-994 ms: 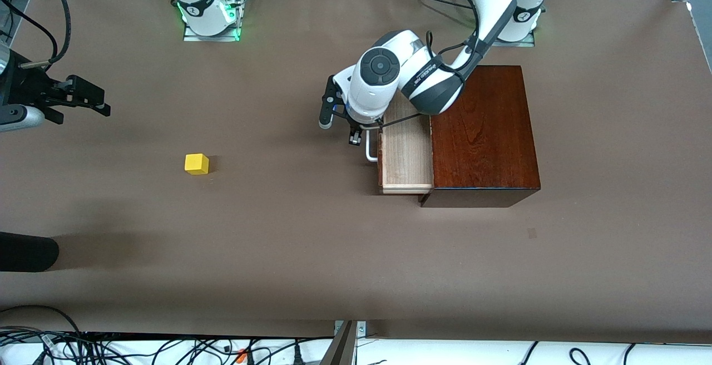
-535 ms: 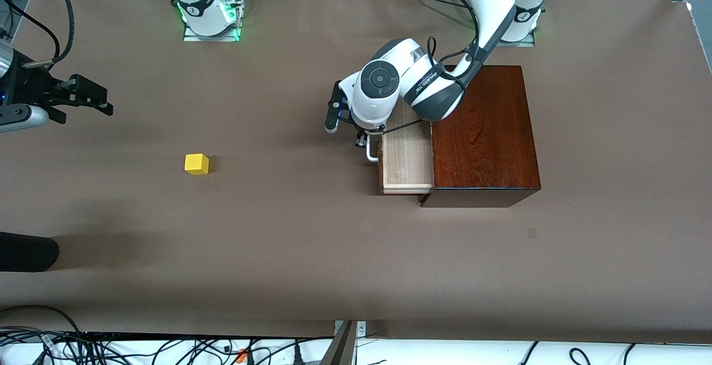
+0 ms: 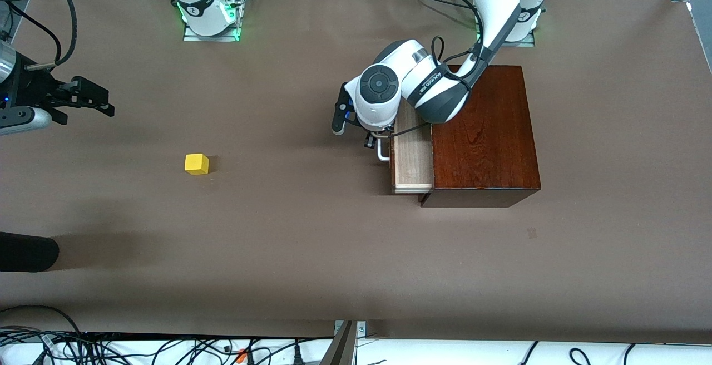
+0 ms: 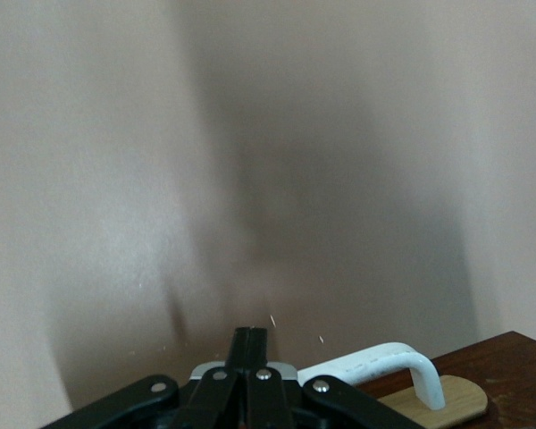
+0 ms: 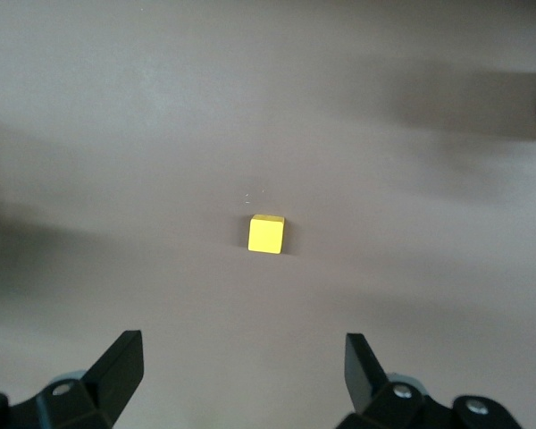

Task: Open drawer, take yellow block, close drawer
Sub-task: 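Push the drawer front into the box with the left gripper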

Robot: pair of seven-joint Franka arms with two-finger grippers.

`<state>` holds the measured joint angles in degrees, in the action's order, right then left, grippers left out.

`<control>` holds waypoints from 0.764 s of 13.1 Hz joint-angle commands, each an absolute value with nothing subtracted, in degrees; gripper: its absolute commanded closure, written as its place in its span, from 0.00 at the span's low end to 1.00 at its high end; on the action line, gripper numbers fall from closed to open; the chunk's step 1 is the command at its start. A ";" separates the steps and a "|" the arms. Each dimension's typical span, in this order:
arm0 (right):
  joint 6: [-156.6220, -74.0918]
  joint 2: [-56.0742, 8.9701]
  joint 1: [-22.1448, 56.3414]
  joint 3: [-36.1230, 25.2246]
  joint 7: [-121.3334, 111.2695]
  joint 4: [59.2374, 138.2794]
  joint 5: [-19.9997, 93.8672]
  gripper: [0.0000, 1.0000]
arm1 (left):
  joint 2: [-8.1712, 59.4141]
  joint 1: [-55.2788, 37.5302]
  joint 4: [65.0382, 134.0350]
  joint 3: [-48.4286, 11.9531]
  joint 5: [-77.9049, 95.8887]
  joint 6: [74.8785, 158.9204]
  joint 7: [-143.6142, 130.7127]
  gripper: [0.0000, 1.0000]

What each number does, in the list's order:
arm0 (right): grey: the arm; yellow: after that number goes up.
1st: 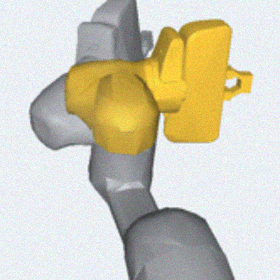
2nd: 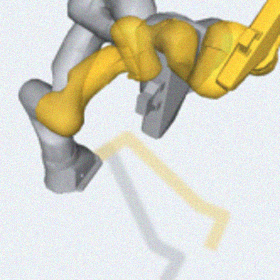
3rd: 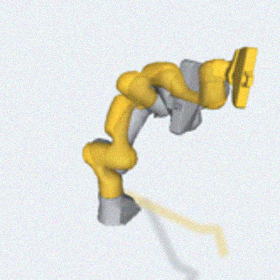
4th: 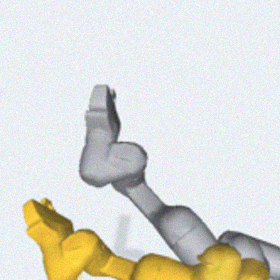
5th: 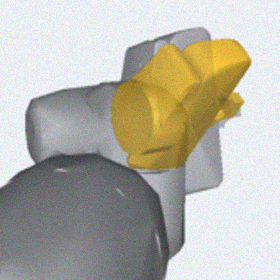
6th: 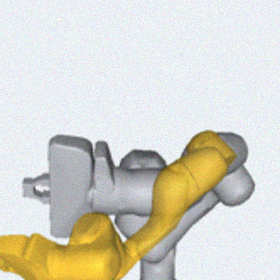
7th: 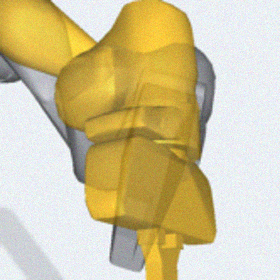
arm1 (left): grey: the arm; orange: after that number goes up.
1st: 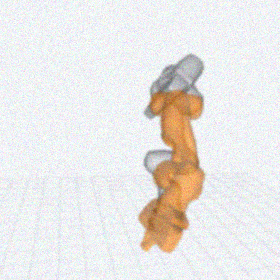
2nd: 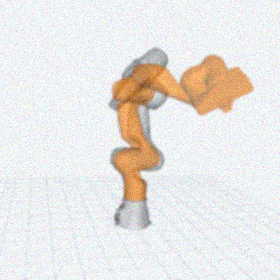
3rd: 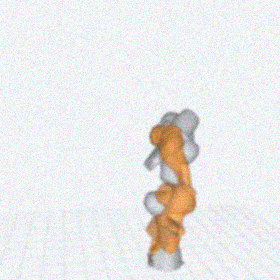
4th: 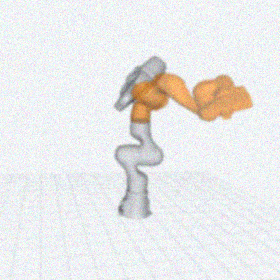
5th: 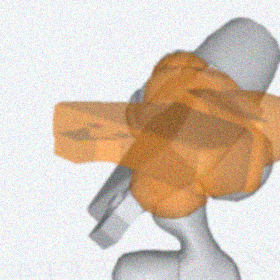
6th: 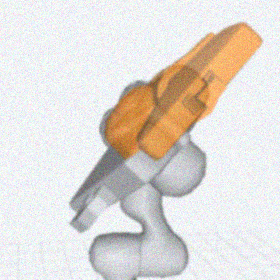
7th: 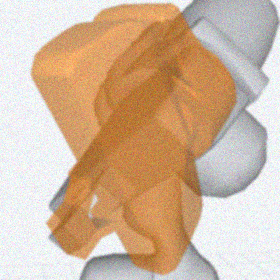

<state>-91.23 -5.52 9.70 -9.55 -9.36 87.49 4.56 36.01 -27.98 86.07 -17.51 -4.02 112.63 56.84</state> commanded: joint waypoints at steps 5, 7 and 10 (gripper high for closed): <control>-90.00 -6.06 9.23 -9.40 -10.28 85.96 3.87 0.00 | 35.42 -24.35 86.75 -16.96 -8.17 102.05 60.72 1.00; -89.91 -6.15 9.05 -9.49 -10.28 86.04 3.78 0.00 | 35.42 -23.21 86.66 -16.96 -8.43 100.20 61.26 1.00; -90.09 -6.15 9.05 -9.49 -10.28 86.04 3.78 0.00 | 35.42 -22.41 86.75 -16.96 -9.49 99.58 61.17 1.00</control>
<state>-91.20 -5.59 9.61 -9.80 -9.37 87.49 4.37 35.94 -23.43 85.58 -17.39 -6.41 100.84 59.22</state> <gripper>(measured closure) 0.000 0.991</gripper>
